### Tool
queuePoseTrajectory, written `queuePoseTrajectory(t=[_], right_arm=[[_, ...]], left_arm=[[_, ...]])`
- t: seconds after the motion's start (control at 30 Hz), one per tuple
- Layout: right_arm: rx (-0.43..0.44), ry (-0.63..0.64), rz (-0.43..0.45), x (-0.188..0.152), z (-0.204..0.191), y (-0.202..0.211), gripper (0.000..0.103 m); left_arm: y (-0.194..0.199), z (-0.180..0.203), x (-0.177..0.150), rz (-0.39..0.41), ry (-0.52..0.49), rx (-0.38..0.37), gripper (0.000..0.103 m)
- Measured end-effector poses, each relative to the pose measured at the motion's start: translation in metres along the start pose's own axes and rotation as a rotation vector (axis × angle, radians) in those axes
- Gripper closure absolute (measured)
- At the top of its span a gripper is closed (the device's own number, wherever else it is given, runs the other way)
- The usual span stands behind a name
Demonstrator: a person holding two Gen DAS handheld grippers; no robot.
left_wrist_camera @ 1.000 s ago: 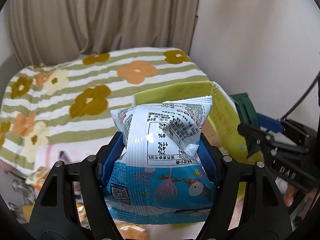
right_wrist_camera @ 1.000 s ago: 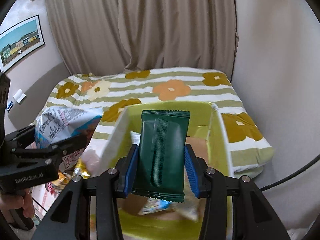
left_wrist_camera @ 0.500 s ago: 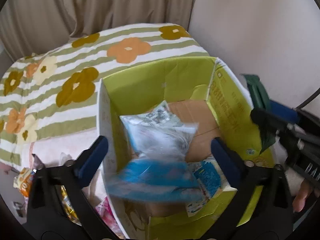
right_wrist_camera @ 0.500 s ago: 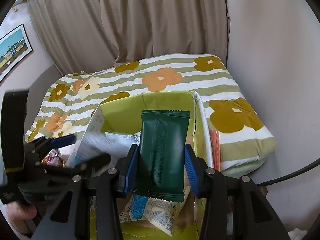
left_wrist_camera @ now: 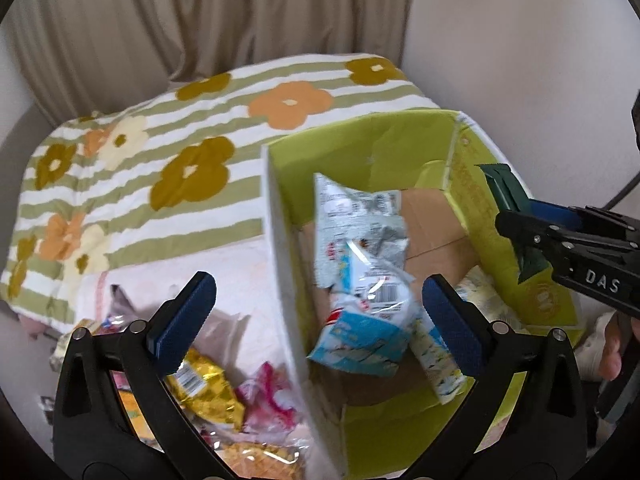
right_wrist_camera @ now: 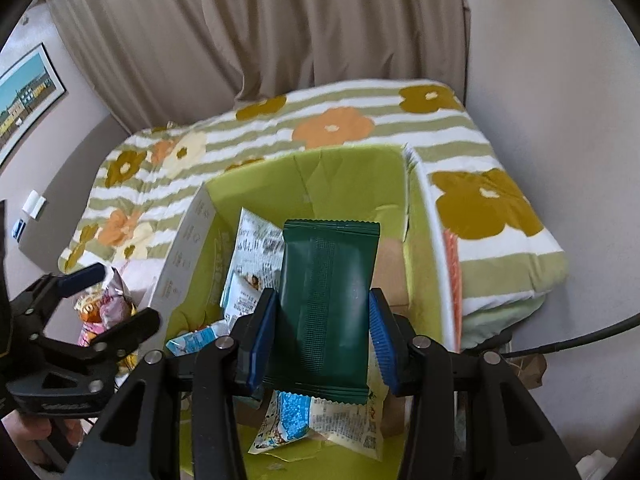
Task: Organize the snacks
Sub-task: 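Carry both snacks into the yellow-green box and open both tools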
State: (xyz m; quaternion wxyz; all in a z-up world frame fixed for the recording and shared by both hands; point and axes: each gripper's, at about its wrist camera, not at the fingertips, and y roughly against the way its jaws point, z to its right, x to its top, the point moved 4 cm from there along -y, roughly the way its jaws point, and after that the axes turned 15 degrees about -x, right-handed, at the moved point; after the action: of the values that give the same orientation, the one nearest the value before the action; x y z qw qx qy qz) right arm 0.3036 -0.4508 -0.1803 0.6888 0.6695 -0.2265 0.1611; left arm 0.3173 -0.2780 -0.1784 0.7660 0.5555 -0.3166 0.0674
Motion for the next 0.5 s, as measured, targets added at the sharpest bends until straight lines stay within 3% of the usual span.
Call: queuePoseTrajectory(t=[0.23,0.33,0.47,0.5], right_arm=[[0.005,0.052,-0.039,0.003,-0.014,-0.024,0.062],[0.008,0.053,-0.069,0.001,-0.016,-0.034,0.055],[0.012,0.042,-0.073,-0.004,-0.014,-0.035,0.016],[0.024,0.030,-0.063,-0.005,-0.013,-0.033,0.011]], left_arm=[[0.008,-0.011,-0.009,0.009,0.033,-0.006,0.001],[0.010,-0.015,-0.015,0.007,0.047,-0.008,0.001],[0.016,-0.020,-0.023,0.005,0.062,-0.007,0.001],[0.018,-0.020,-0.025,0.007,0.064,-0.005,0.001]])
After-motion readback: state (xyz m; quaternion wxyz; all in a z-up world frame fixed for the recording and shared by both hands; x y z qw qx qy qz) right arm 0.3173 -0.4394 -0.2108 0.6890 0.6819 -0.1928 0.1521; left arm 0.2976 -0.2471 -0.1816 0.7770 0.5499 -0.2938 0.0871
